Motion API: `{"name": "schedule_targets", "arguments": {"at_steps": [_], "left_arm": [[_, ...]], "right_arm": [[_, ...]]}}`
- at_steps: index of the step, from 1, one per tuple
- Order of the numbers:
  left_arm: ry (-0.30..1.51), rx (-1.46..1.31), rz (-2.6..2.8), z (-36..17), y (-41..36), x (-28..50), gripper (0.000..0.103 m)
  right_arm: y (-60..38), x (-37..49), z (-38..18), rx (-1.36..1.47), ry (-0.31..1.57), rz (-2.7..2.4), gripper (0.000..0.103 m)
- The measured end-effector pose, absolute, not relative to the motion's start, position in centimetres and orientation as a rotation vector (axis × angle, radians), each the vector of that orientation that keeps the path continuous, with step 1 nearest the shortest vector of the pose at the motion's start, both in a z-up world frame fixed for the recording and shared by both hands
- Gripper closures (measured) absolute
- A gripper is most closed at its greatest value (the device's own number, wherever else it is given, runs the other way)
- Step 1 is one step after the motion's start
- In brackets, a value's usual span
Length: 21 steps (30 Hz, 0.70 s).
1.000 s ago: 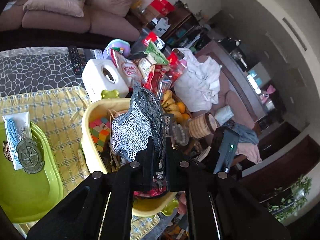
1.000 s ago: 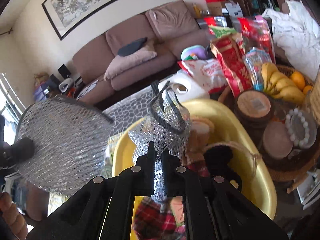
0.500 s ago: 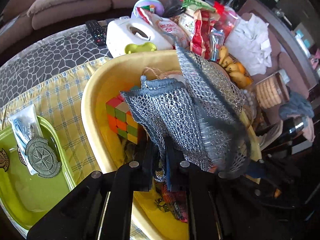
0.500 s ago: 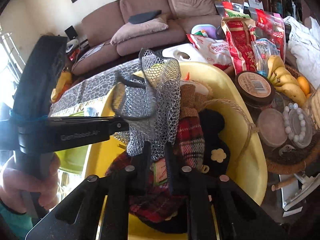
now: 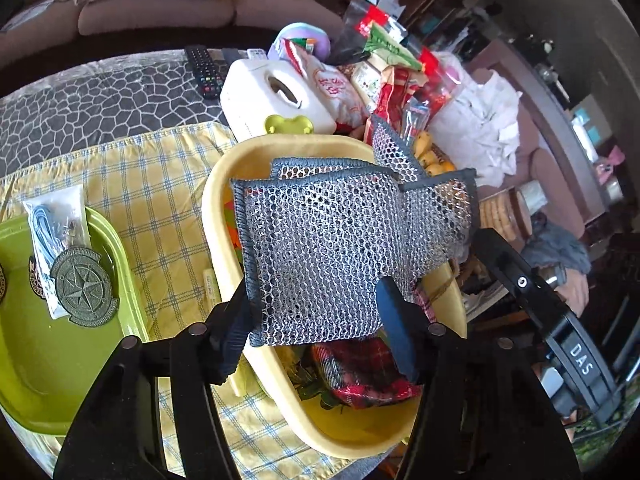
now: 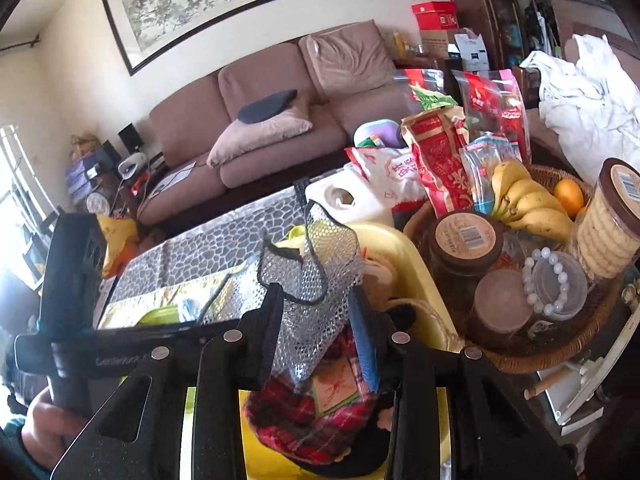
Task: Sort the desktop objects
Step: 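Carry both grey mesh pouches with both tools over the yellow basin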
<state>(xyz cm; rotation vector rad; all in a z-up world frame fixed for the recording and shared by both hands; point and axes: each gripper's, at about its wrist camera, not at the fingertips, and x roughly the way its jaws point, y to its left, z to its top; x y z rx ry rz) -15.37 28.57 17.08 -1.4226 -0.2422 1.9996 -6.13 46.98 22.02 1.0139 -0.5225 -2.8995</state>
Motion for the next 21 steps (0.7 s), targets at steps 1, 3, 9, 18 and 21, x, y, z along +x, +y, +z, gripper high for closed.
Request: {"name": "schedule_targets", "arguments": {"at_steps": [1, 3, 9, 18, 21], "left_arm": [[-0.254, -1.427, 1.997, 17.0, 28.4, -15.4, 0.046], [-0.288, -1.427, 1.989, 17.0, 27.9, -15.6, 0.046], [-0.371, -1.442, 1.998, 16.9, 25.1, -16.4, 0.045], [-0.446, -1.42, 2.008, 17.2, 21.4, -17.1, 0.044], [-0.433, -1.411, 2.017, 17.4, 21.0, -16.9, 0.044]], "right_arm": [[47.1, -6.6, 21.8, 1.007, -0.56, -2.888, 0.068], [47.0, -8.0, 21.0, 1.019, -0.611, -2.827, 0.068], [42.8, -12.5, 17.5, 1.245, -0.483, -2.686, 0.084], [40.2, -16.4, 12.1, 1.635, -0.303, -2.511, 0.09], [40.0, -16.5, 12.2, 1.683, -0.284, -2.479, 0.09]]}}
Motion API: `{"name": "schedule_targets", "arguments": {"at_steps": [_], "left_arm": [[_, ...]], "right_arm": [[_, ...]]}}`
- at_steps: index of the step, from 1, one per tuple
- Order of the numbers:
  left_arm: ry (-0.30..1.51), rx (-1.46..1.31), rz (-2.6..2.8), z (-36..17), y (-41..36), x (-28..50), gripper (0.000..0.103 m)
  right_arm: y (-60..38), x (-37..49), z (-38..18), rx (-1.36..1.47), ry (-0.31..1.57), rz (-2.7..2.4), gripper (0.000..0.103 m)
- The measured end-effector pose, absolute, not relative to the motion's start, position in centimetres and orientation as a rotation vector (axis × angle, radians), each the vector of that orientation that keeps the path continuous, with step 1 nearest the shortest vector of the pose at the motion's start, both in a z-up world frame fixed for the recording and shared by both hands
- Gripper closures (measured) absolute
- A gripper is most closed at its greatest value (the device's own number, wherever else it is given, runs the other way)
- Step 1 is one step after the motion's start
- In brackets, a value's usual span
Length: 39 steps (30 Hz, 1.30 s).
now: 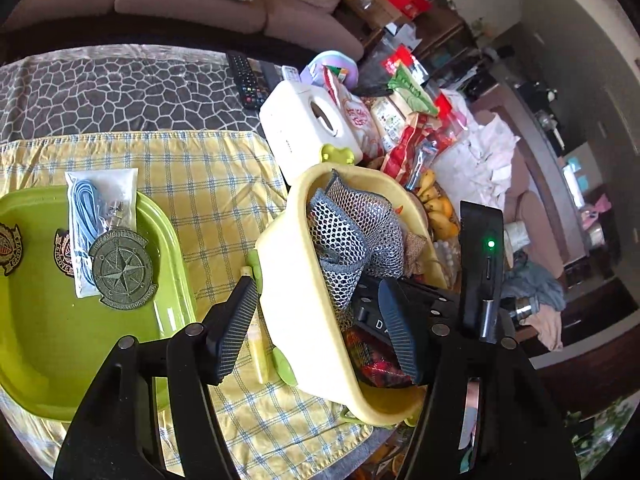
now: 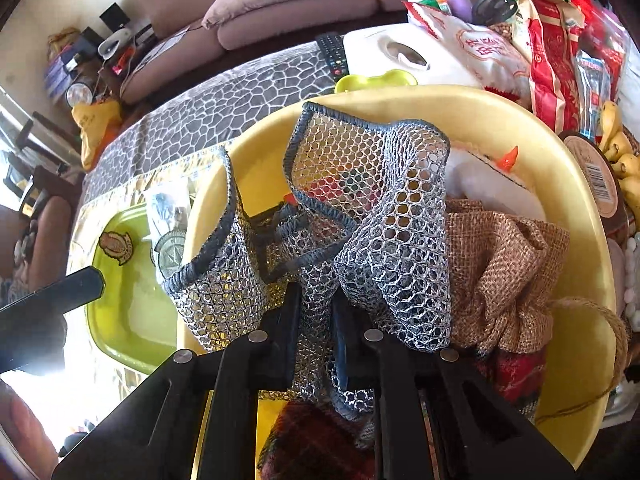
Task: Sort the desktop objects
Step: 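Carry both grey mesh pouches with both tools over the yellow basin, then open both tools to drop the mesh pouches into the basin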
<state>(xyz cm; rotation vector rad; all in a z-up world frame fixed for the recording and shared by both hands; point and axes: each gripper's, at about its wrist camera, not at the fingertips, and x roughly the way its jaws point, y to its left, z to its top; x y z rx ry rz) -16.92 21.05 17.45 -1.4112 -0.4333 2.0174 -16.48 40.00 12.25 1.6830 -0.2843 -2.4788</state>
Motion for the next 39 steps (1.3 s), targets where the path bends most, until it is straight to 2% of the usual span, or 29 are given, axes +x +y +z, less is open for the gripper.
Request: {"name": "schedule_targets", "arguments": {"at_steps": [6, 9, 11, 13, 15, 17, 20, 28, 31, 34, 39], "left_arm": [[-0.416, -1.412, 2.018, 17.5, 20.7, -16.3, 0.044], [-0.418, -1.412, 2.019, 17.7, 20.4, -15.7, 0.044], [-0.416, -1.408, 2.022, 18.0, 20.2, -15.3, 0.044], [-0.415, -1.402, 2.031, 18.4, 19.9, -15.0, 0.044], [-0.409, -1.397, 2.042, 18.7, 19.5, -14.7, 0.044], [-0.395, -1.391, 2.061, 19.1, 19.0, -14.2, 0.04], [-0.372, -1.402, 2.084, 19.1, 18.4, -13.7, 0.037], [-0.336, -1.425, 2.14, 19.4, 16.7, -12.4, 0.031], [-0.318, -1.424, 2.163, 19.6, 15.9, -11.8, 0.023], [-0.309, -1.432, 2.18, 19.8, 15.1, -11.2, 0.021], [-0.304, -1.437, 2.215, 20.1, 13.6, -10.2, 0.01]], "right_arm": [[38.2, -14.8, 12.6, 1.66, -0.159, -2.406, 0.089], [39.5, -14.0, 14.2, 1.58, -0.256, -2.452, 0.085], [40.7, -13.2, 15.8, 1.503, -0.35, -2.483, 0.076], [42.1, -12.5, 17.5, 1.435, -0.439, -2.517, 0.075], [43.0, -11.9, 19.2, 1.387, -0.485, -2.549, 0.075], [43.6, -11.2, 20.5, 1.357, -0.494, -2.587, 0.069], [43.0, -10.9, 21.5, 1.355, -0.458, -2.618, 0.06], [41.2, -9.0, 20.6, 1.421, -0.312, -2.671, 0.058], [40.5, -8.2, 20.7, 1.422, -0.274, -2.693, 0.057], [39.8, -7.4, 21.1, 1.413, -0.231, -2.71, 0.051], [38.3, -6.0, 21.6, 1.387, -0.174, -2.713, 0.04]]}}
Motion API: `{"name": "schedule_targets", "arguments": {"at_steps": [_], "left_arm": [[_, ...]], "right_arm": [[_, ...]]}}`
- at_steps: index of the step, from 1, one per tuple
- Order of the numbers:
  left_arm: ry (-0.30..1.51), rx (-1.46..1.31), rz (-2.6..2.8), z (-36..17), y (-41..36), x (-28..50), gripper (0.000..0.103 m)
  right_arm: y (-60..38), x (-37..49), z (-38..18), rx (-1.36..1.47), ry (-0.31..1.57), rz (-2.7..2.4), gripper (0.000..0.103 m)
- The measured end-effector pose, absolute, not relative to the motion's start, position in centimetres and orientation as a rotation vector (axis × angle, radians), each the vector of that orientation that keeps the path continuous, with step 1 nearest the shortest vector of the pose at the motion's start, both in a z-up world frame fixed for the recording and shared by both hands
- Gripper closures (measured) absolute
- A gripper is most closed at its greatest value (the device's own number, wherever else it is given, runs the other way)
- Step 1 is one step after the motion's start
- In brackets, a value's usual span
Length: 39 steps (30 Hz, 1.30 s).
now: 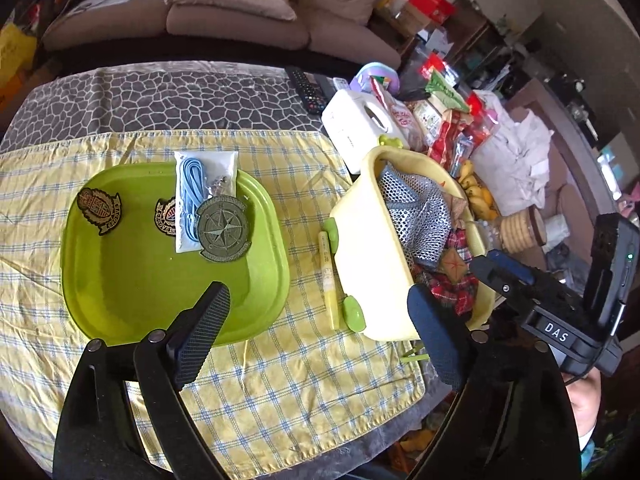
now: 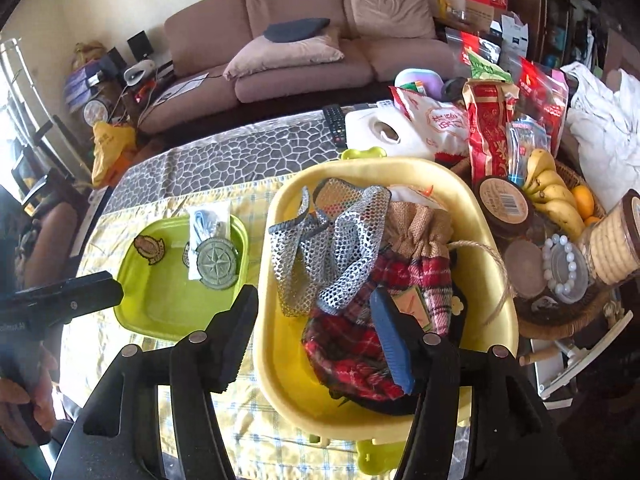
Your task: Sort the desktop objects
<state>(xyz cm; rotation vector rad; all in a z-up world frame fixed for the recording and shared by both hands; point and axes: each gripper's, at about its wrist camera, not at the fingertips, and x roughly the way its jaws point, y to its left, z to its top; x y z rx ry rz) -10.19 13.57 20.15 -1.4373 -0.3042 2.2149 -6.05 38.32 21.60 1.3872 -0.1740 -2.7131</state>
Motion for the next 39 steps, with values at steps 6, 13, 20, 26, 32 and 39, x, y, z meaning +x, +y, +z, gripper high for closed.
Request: {"name": "schedule_targets", "arguments": {"at_steps": [6, 13, 20, 26, 32, 39], "left_arm": [[-0.311, -1.438, 2.24, 20.6, 11.8, -8.9, 0.0], [-0.298, -1.44, 2.287, 21.0, 9.8, -7.5, 0.0], [-0.252, -1.438, 2.371, 21.0, 5.8, -6.5, 0.0], [-0.295, -1.463, 2.434, 19.7, 0.7, -6.7, 0.0], [-0.348, -1.5, 2.441, 17.0, -2.7, -7.4, 0.0], [-0.39, -1.516, 2.43, 13.9, -4.0, -8.3, 0.0]], "right_arm": [[36.7, -4.7, 21.9, 1.365, -0.155, -2.703, 0.02], [35.4, -3.6, 22.5, 1.343, -0.157, -2.708, 0.01], [33.1, -2.7, 22.7, 1.326, -0.128, -2.696, 0.003], [30.0, -2.5, 22.6, 1.264, -0.101, -2.671, 0.003], [26.7, -3.6, 21.2, 1.237, -0.091, -2.647, 0.003], [23.3, -5.4, 18.2, 1.195, -0.108, -2.624, 0.003]]}}
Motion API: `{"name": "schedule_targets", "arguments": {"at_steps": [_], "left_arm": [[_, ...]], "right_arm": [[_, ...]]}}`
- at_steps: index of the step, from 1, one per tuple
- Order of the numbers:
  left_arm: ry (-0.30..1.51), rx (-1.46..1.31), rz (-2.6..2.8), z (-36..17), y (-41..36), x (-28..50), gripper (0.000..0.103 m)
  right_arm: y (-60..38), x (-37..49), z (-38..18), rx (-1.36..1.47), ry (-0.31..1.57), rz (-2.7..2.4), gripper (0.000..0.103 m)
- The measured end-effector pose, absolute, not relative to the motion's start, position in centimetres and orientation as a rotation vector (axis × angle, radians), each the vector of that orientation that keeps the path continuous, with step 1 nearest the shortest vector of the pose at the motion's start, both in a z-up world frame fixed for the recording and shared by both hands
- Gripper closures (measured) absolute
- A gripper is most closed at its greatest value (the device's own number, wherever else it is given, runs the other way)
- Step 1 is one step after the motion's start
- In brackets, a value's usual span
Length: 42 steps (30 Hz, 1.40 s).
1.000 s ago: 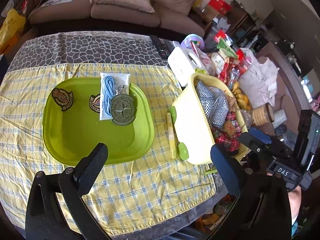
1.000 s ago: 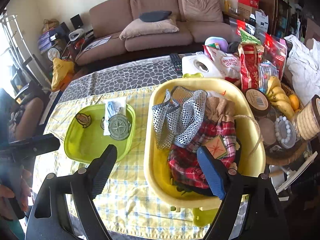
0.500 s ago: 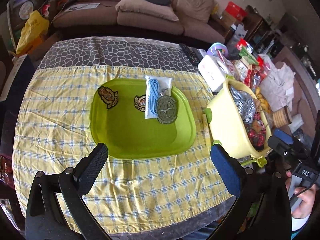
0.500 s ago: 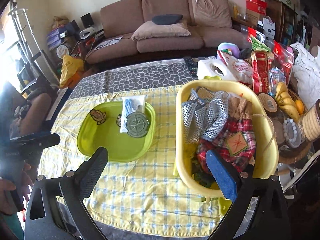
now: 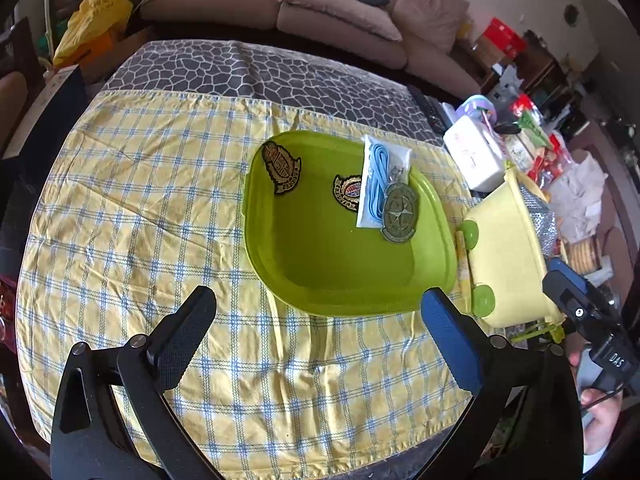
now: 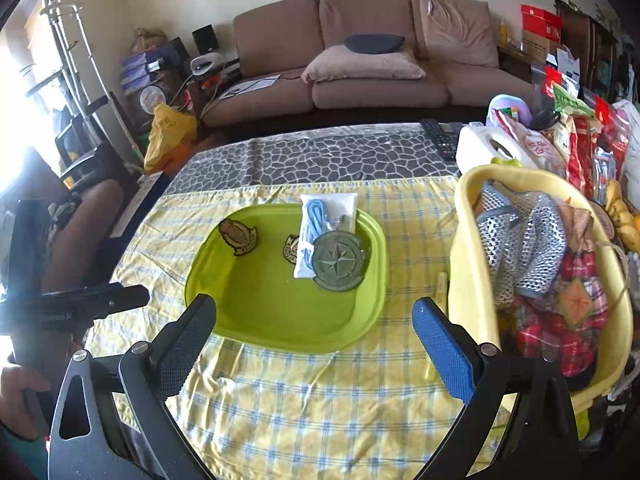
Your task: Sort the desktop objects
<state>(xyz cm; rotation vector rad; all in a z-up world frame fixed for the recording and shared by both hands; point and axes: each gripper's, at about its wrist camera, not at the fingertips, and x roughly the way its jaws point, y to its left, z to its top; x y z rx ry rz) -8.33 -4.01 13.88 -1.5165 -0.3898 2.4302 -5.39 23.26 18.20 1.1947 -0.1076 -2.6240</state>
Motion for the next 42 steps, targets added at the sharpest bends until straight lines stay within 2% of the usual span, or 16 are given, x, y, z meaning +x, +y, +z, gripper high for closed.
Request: {"name": "schedule_targets", "arguments": {"at_steps": [16, 19, 25, 28, 39, 42], "left_arm": [[-0.361, -1.45, 2.526, 9.8, -4.9, -12.3, 0.0], [-0.38, -1.449, 2.511, 9.1, -5.0, -13.5, 0.0], [-0.322, -1.489, 2.471, 7.7, -4.7, -15.2, 0.0], [-0.31, -1.482, 2.457, 7.8, -4.5, -15.5, 0.0], [-0.428, -1.455, 2.422, 8.4, -5.7, -15.5, 0.0], [-0.448, -1.464, 2.416, 8.2, -5.9, -15.5, 0.0]], "right_arm": [[20.8, -13.2, 8.8, 1.287, -0.129, -2.577, 0.005], [20.2, -14.6, 7.6, 1.296, -0.105, -2.561, 0.01], [19.8, -18.0, 5.7, 1.342, -0.05, -2.528, 0.012], [19.8, -19.4, 4.7, 1.39, -0.038, -2.509, 0.017], [19.8, -21.1, 2.9, 1.487, -0.033, -2.505, 0.02], [19.2, -20.8, 2.9, 1.494, 0.009, -2.515, 0.037]]}}
